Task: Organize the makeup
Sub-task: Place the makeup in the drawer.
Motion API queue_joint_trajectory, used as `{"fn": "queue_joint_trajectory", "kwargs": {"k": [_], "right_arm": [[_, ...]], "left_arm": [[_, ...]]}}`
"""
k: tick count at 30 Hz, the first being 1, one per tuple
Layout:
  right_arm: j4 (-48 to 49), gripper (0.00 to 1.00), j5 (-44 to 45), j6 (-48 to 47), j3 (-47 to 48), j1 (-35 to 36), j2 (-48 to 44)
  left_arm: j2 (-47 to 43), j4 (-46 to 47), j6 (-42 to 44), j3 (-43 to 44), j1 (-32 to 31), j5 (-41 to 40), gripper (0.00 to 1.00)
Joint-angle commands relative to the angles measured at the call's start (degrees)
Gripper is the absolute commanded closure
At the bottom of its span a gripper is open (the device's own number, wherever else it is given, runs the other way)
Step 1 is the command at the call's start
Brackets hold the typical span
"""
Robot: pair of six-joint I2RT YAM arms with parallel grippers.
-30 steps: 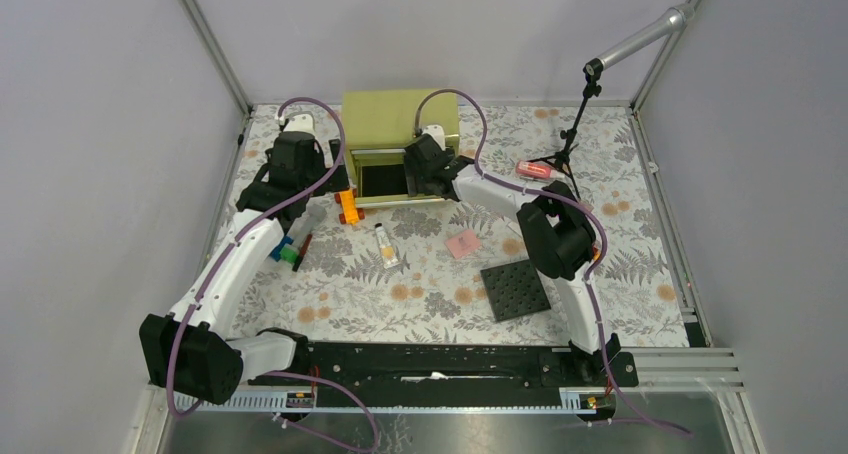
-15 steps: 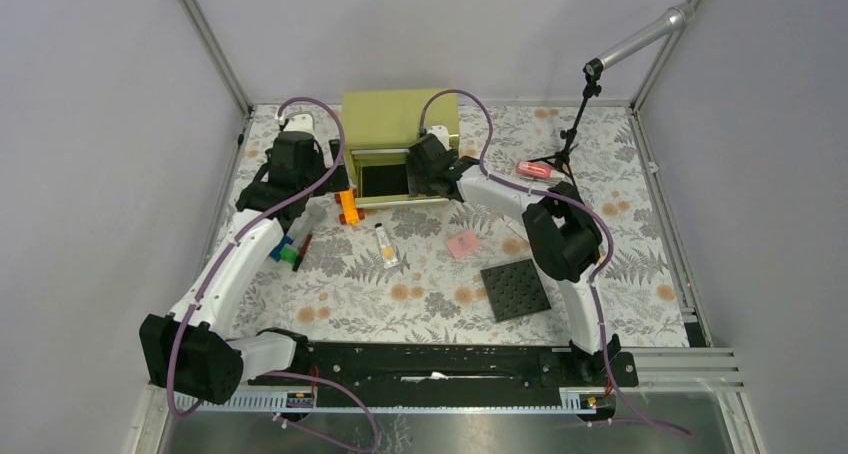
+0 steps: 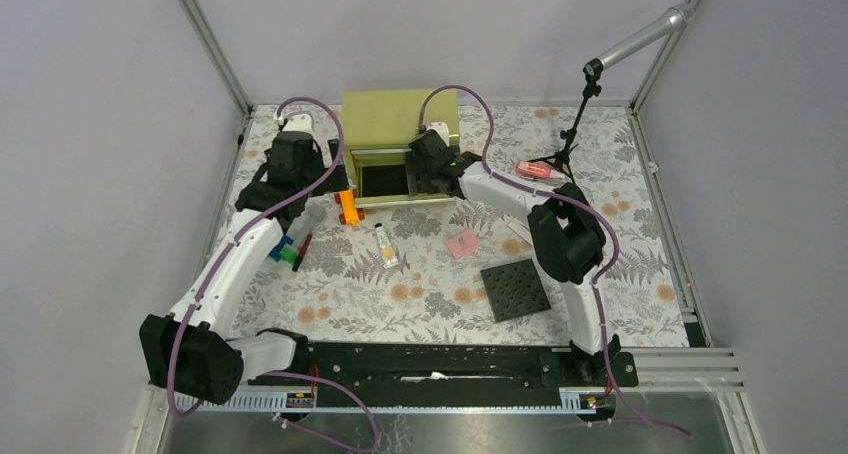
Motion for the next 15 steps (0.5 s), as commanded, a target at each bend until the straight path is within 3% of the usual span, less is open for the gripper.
{"fn": "queue_joint_trajectory", "kwargs": {"k": [1,10,15], "right_arm": [[0.05,0.14,4.16,-1.15,-0.75,-0.18,-8.11],[0.67,0.07,7.35,-1.06,-13.03,-1.60,-19.79],[0.68,0.00,3.45,-6.15,-22.96,-2.11,-25.38]], "left_arm": [[-0.55,2.36,0.74,-0.09,0.49,0.75,0.01],[-0.22,2.36,0.82,-0.08,0.66,1.06,0.01],[-0.22,2.36,0.83,-0.05,0.76,1.02,0.01]]}}
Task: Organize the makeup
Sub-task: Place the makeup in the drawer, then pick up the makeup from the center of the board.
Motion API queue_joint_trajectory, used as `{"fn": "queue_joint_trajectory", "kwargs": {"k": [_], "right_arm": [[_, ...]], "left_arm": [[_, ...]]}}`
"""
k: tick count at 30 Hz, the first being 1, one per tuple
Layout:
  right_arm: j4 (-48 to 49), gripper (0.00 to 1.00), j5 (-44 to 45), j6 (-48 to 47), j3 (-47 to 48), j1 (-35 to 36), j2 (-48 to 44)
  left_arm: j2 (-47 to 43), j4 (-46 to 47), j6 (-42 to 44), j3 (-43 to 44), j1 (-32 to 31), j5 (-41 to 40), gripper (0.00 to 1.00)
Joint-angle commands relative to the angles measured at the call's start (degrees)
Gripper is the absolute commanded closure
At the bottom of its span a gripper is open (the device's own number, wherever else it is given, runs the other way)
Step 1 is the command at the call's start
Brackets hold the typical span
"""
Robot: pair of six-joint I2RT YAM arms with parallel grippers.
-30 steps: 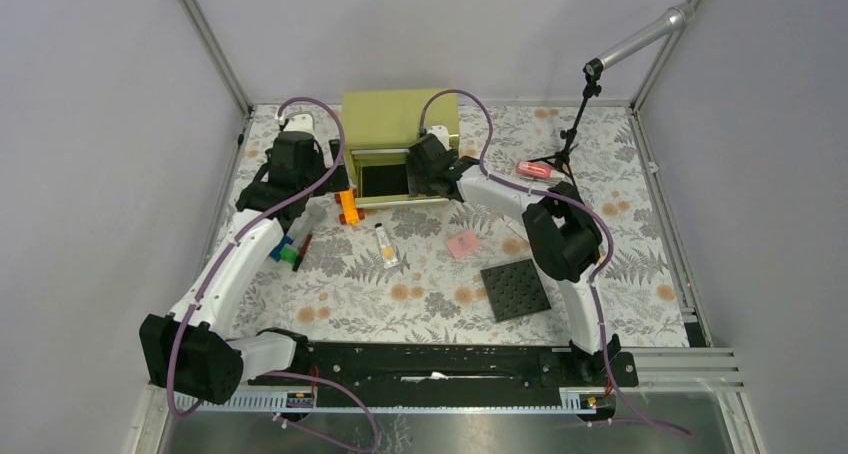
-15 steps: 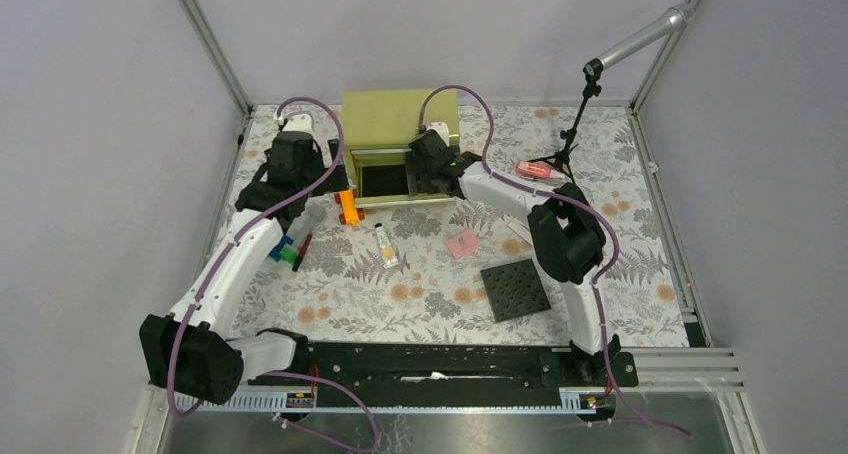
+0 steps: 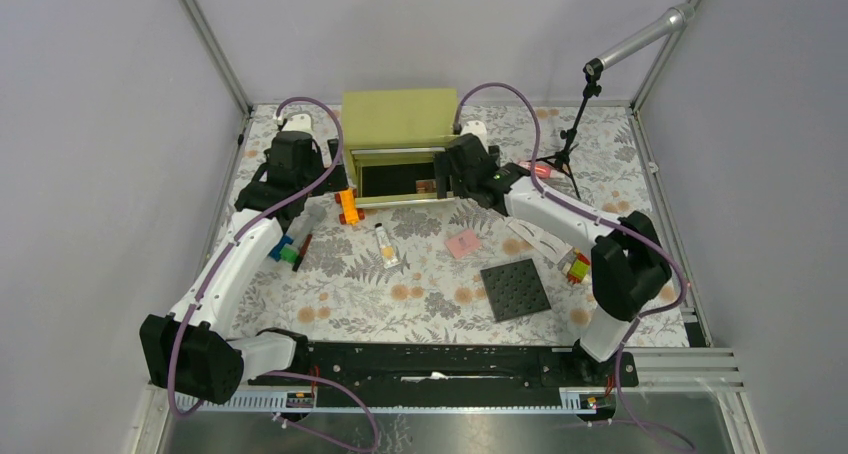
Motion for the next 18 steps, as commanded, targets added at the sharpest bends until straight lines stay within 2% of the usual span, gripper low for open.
{"fn": "queue_joint_trajectory", "kwargs": {"k": [1,10,18], "right_arm": [[-0.59,0.00,-2.03,-5.54,-8.15,-0.63,-4.96],[4.22,0.00,-11.75,-11.06,-18.50,-0.65,-9.59],[10.04,0.00,-15.45,-12.18,-20.32,-0.72,-5.74]], "left_arm": [[-0.32,2.38,0.83,-0.05,0.42,0.88,0.01],[-0.07,2.36,0.83,-0.08,0.60,1.17,0.01],[-0.06,2.44,0.88,-0.14,0.70,1.29,0.01]]}}
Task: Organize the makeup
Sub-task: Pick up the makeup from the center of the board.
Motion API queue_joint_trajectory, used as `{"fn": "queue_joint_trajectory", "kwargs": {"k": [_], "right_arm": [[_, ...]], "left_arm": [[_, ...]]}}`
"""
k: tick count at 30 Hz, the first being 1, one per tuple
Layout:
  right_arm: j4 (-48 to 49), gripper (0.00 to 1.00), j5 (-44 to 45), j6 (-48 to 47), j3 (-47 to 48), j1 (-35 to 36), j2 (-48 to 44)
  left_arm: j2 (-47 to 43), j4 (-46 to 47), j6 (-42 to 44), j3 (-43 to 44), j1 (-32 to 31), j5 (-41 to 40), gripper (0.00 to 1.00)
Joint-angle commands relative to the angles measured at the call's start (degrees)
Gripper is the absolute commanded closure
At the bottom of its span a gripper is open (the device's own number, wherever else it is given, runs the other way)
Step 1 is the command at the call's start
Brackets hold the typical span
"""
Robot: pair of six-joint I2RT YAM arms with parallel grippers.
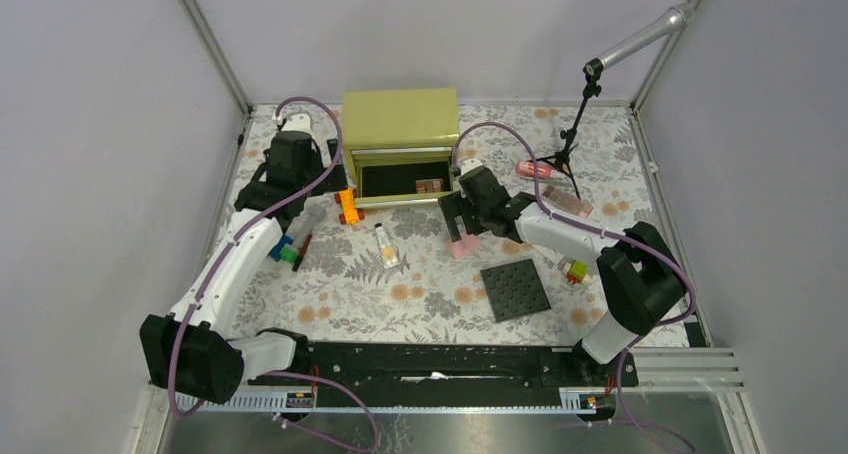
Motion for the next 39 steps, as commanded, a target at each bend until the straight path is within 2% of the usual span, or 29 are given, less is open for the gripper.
{"fn": "queue_joint_trajectory", "kwargs": {"k": [1,14,17,31,36,39], "right_arm": [[6.06,0.00,-3.54,-1.29,-0.38,-0.17,2.08],[9.11,0.00,-5.53,3.21,-1.93,-0.23,6.58],[7.92,0.00,-2.70,6.31,-0.90,-0.18,7.29],[5.15,0.00,9.50,41.56,-3.61,-0.14,-2.18],[-7.03,0.00,14.12,53.99,1.72,-0.02,0.40],[-16.02,0.00,14.05,58.76,7.55,0.03,4.39]], "left_arm": [[-0.16,2.42,0.91,-0.13,0.43,1.00,0.01],[-0.03,2.51,0.92,-0.18,0.60,1.60,0.01],[-0.08,2.51,0.92,-0.16,0.60,1.46,0.01],[-0.15,2.51,0.95,-0.18,0.69,2.01,0.01],[-0.33,2.51,1.00,-0.10,0.69,1.95,0.01],[-0.26,2.51,1.00,-0.14,0.77,2.15,0.01]]}}
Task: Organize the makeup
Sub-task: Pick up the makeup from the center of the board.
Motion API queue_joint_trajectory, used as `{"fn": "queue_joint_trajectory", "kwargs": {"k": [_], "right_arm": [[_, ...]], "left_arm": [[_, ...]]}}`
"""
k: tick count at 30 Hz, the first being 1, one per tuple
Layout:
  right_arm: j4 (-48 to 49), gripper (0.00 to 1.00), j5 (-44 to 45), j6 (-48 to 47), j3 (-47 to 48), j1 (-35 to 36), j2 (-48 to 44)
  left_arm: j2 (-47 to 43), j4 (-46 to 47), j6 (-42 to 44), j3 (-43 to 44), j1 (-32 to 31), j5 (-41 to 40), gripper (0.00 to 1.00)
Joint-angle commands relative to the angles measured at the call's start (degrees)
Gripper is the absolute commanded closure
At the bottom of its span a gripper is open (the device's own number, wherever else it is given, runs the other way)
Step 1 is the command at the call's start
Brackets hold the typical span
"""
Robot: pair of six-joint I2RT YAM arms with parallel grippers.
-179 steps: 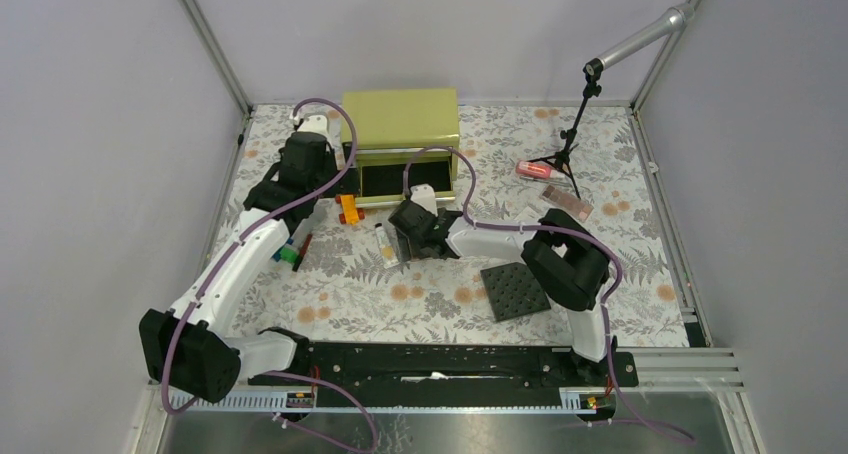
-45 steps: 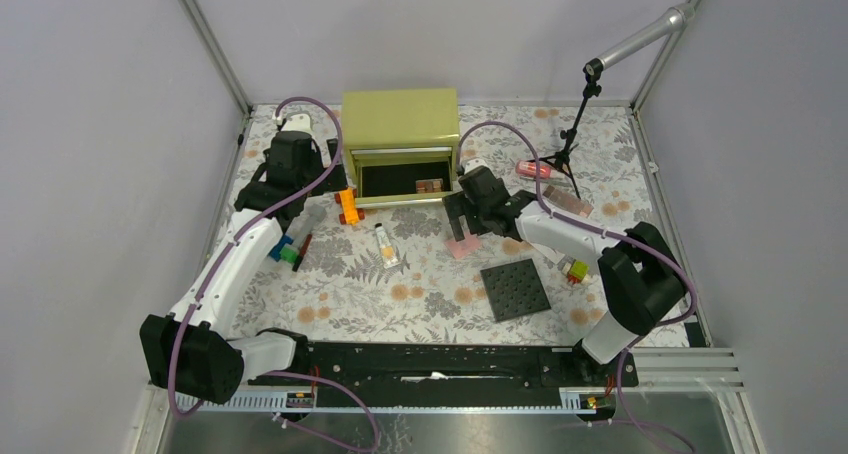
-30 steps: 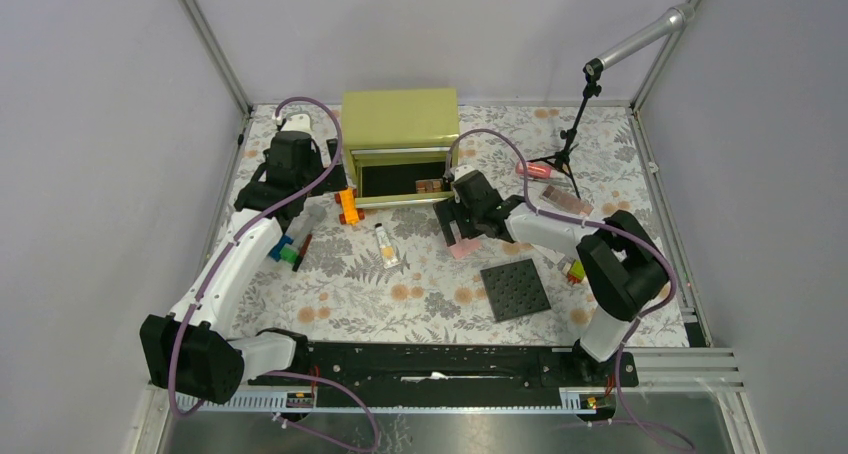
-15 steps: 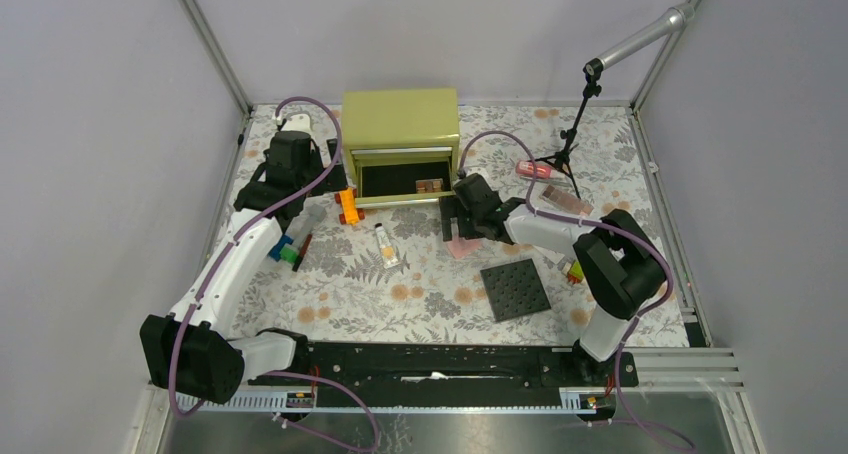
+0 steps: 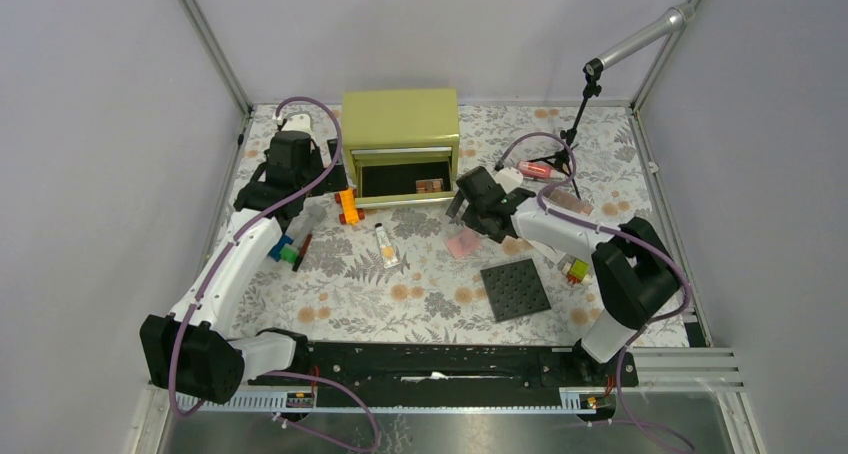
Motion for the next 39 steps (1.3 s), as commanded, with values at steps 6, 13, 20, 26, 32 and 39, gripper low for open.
{"fn": "queue_joint_trajectory", "kwargs": {"k": [6,13,20,26,32,39], "right_arm": [[-23.52,0.00,1.82,15.30,16.40,1.39,12.30],[-23.27,0.00,-1.63,18.60,14.81,1.52,14.03],[-23.25,0.03,-2.39,18.72,14.76,1.56,15.89],[-23.68,0.15,-1.42,17.83,16.07,1.57,18.64],[-24.25,0.27,1.58,17.50,15.10,1.53,19.47],[-24.34,0.57,2.85,15.59,15.87,1.58,19.78]], "left_arm": [[-0.37,2.51,0.96,-0.06,0.47,0.91,0.01],[-0.64,2.51,0.96,-0.13,0.47,1.09,0.01],[-0.77,2.51,1.03,-0.07,0.47,1.09,0.01],[-0.88,2.51,1.05,-0.08,0.47,1.07,0.01],[-1.05,2.51,1.05,-0.14,0.47,0.92,0.01],[-0.94,2.51,1.05,-0.14,0.56,0.83,0.01]]}}
